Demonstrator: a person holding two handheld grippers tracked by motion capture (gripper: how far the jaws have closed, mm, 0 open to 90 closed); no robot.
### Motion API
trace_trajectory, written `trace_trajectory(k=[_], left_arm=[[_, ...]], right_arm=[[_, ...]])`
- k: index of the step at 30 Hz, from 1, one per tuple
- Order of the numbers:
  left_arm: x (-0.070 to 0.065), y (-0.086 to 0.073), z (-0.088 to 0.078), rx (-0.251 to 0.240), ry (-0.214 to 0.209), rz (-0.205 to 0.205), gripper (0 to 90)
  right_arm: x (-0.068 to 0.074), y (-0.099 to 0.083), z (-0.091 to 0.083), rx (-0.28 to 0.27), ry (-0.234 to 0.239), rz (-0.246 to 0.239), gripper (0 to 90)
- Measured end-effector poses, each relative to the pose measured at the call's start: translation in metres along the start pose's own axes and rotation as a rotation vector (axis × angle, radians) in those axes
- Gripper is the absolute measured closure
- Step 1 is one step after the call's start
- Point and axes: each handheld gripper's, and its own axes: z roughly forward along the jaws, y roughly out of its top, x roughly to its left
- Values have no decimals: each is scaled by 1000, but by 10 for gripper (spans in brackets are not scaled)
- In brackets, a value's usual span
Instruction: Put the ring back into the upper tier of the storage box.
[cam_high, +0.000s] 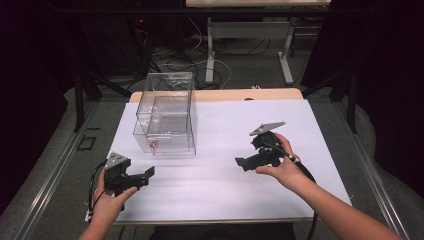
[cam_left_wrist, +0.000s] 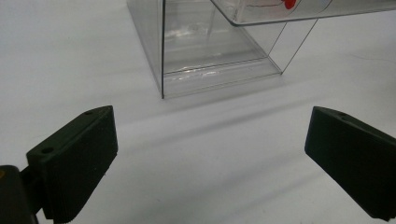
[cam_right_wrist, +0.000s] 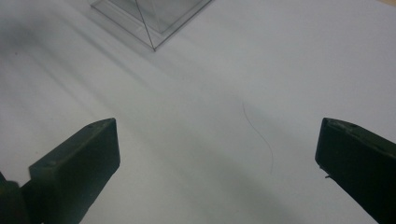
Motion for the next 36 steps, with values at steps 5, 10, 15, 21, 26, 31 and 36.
trace_trajectory(k=[5,10,15,21,26,31,36], left_arm=[[0,0,0,3,0,-4,27],[0,0,0,4,0,-3,27],[0,0,0,5,1,-4,27],[0,0,0,7,3,-5,28],[0,0,0,10,4,-5,28],[0,0,1,11,4,-6,27],[0,0,1,11,4,-7,27]], right_arm=[[-8,-17,1,-10,-26,28,0],[-17,-32,1,-30,-58,60,0],[-28,-46,0,-43,-81,97,0],[-43,-63,-3,-61,-119,135,0],[-53,-75,-4,-74,-142,170,0],[-63,-87,-5,-77,-162,211,0],[-69,-96,-3,-86,-176,247,0]])
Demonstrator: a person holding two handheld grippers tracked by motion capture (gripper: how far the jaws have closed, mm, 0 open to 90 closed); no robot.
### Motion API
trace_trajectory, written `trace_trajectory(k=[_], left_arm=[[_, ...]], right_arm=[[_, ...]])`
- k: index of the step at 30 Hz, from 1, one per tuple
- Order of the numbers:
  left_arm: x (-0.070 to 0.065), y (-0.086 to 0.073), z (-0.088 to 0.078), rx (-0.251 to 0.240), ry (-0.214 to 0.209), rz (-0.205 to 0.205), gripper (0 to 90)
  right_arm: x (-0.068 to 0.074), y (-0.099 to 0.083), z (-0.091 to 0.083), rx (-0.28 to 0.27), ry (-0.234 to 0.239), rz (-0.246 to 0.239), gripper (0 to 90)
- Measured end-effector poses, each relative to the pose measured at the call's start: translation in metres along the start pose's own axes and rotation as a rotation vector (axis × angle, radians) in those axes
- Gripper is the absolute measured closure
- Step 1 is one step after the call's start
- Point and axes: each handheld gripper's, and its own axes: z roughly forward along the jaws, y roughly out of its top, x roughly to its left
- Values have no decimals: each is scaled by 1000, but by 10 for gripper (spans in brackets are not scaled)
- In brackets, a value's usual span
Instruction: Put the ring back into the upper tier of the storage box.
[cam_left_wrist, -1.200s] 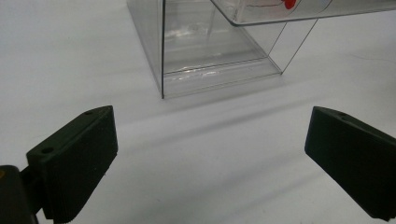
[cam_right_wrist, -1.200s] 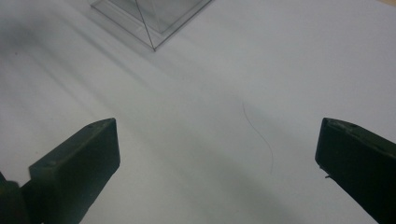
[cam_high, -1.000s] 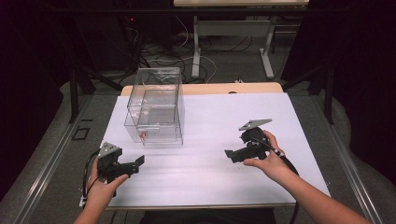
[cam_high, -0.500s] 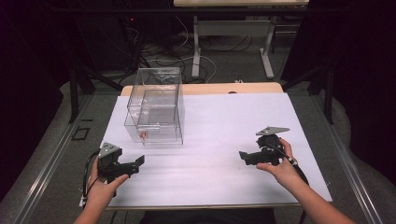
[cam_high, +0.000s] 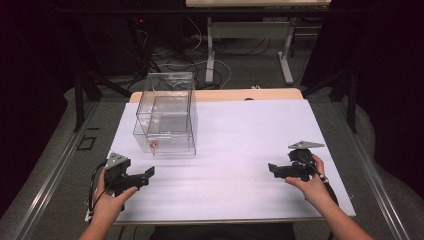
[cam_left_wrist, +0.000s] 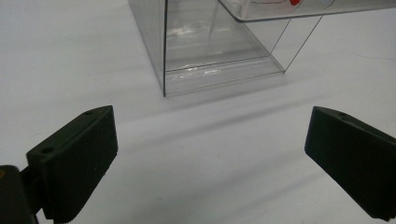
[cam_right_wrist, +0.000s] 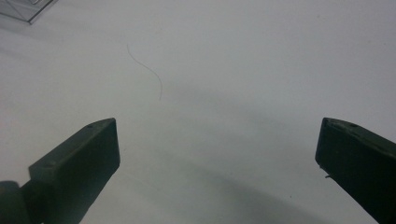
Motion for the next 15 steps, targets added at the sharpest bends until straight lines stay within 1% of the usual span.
trace_trajectory(k=[2,3,6,7,8,15], left_arm=[[0,0,0,-1,0,-1,27],[0,0,0,-2,0,-1,27],[0,0,0,-8,1,-6,28],[0,0,0,-8,0,-7,27],[0,0,0,-11,0,-5,28],[0,0,0,-8,-1,-6,27]], right_arm=[[-3,-3,1,-12,0,1,0],[-4,-3,1,-11,-5,16,0],[-9,-6,3,-17,-8,24,0],[-10,-7,3,-16,-13,37,0],[-12,-7,3,-19,-16,39,0],[-20,-12,4,-37,-38,74,0]])
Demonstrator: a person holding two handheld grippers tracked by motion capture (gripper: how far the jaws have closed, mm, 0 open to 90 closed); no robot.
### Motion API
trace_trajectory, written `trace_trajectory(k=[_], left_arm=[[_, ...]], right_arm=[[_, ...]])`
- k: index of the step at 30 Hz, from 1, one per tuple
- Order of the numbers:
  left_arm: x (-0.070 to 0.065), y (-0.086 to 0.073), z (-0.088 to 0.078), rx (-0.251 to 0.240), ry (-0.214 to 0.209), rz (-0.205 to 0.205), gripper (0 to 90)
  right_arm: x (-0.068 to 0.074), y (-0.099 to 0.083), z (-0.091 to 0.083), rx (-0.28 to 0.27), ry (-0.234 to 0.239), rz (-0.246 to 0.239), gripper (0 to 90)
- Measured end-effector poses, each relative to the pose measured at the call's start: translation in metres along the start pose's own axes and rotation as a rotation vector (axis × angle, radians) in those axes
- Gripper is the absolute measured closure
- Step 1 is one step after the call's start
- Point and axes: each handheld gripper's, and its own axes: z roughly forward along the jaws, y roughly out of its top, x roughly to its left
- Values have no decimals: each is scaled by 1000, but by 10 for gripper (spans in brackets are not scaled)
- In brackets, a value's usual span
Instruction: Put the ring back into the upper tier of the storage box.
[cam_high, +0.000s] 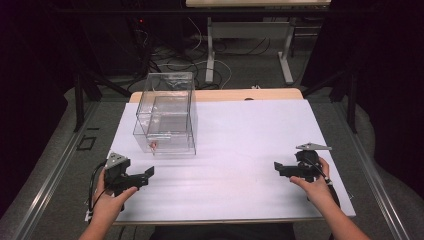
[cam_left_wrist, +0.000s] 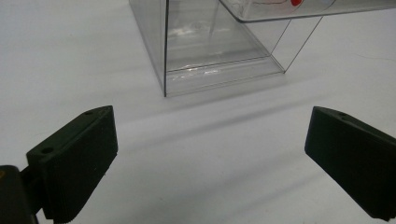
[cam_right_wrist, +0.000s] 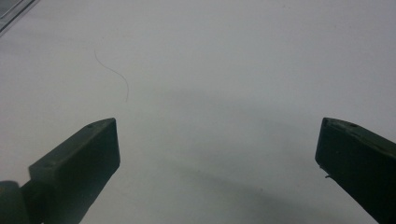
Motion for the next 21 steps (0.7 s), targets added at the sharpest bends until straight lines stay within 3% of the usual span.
trace_trajectory(k=[8,12,21], left_arm=[[0,0,1,1,-3,3,27],[1,1,0,-4,-5,0,28],[2,1,1,0,-9,2,27]], right_arm=[[-6,-4,2,-6,-21,22,0],[-8,-6,2,-8,-43,14,0],[-9,-8,4,-8,-48,9,0]])
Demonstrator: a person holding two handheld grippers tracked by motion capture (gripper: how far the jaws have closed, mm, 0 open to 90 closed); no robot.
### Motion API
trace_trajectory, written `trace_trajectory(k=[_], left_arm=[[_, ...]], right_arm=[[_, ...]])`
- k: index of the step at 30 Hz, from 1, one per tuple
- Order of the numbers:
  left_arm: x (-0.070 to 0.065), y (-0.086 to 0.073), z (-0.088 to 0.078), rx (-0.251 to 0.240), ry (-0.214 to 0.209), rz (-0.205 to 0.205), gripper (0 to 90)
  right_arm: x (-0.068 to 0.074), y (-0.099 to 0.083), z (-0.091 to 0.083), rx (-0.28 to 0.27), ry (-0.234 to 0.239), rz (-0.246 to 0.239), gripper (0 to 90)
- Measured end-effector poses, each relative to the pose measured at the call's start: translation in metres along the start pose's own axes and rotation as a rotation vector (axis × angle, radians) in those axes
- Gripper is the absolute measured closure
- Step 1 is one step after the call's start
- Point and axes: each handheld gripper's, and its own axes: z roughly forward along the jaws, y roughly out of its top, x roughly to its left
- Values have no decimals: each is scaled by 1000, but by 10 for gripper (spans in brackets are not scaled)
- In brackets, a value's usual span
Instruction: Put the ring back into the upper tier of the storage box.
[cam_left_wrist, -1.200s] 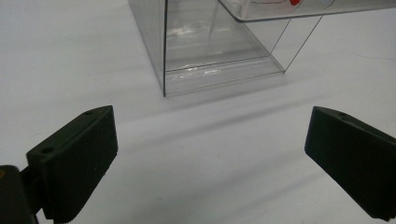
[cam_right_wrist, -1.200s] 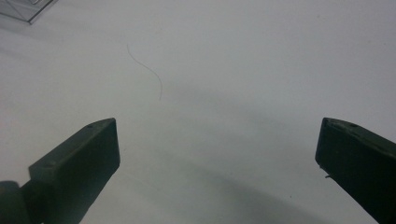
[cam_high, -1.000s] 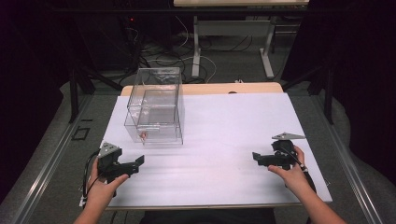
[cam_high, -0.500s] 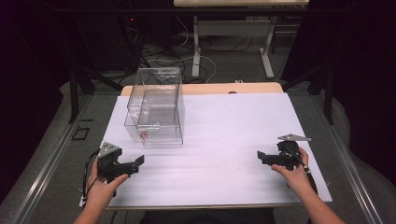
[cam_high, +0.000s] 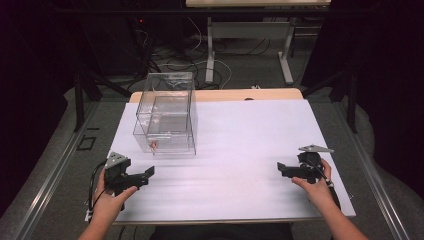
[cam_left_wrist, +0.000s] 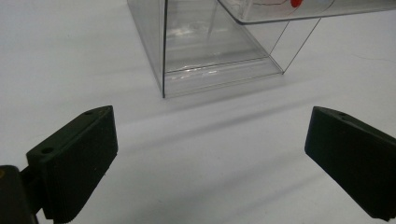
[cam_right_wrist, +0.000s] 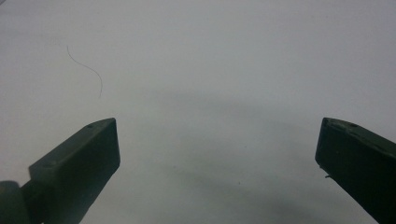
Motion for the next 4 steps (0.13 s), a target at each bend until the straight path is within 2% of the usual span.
trace_trajectory(k=[4], left_arm=[[0,0,0,1,-3,-3,27]], right_arm=[[-1,-1,0,5,-3,9,0]])
